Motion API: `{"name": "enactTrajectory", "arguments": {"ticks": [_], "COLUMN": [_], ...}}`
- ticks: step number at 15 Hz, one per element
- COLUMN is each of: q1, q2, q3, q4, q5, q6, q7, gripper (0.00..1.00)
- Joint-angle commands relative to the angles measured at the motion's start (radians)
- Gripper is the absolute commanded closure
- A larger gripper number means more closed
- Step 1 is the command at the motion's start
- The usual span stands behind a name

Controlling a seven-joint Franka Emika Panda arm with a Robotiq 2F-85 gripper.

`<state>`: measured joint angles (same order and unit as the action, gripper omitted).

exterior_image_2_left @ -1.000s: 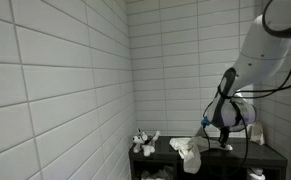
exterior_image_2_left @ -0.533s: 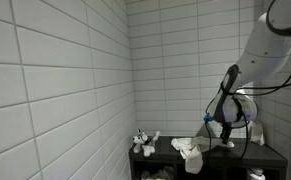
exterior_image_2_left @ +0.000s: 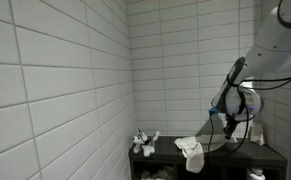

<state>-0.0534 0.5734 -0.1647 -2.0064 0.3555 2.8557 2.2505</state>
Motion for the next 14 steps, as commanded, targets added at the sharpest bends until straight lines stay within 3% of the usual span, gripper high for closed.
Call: {"name": "enactTrajectory", "arguments": {"ticks": [1,5,14], "q1": [-0.020,-0.019,-0.104], "q2": [-0.021,-0.016,-0.014], "q3": [0.014,0.010,0.044], "q4": [-0.009,-0.006,0.016], "q5": [0.021,0.019,0.092], "q6": [-0.011,-0.012,-0.045], "q7": [-0.012,-0.009,-0.043], "gripper": [0.98,0.98,0.98]}}
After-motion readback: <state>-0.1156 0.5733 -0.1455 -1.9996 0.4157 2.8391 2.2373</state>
